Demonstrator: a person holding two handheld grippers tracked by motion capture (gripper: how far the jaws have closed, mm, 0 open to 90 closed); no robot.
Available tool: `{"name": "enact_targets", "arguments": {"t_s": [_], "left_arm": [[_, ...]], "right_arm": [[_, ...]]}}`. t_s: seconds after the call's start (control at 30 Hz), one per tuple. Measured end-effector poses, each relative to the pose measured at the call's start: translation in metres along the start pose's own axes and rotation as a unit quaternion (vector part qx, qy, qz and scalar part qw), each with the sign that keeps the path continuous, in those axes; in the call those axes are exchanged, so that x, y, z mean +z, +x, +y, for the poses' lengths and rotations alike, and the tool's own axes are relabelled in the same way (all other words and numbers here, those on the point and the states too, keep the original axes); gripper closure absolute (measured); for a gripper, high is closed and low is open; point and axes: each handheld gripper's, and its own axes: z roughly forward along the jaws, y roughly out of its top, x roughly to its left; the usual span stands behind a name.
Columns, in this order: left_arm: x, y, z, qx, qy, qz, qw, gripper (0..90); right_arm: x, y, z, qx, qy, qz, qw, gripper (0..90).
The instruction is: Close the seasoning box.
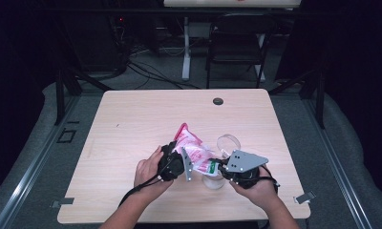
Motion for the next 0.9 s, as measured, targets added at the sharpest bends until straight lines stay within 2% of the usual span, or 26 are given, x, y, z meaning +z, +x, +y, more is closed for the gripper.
{"name": "enact_targets", "arguments": {"t_s": [0.57,0.9], "left_arm": [[0.002,-0.004,0.002,0.024,0.006,0.013,0.9996,58.8],[0.002,-0.007,0.002,0.031,0.006,0.021,0.9993,58.9]], "right_arm": [[0.004,-0.005,-0.009,0.005,0.014,-0.009,0.9998,90.0],[0.006,-0.007,-0.013,0.011,0.021,-0.01,0.9997,90.0]]}}
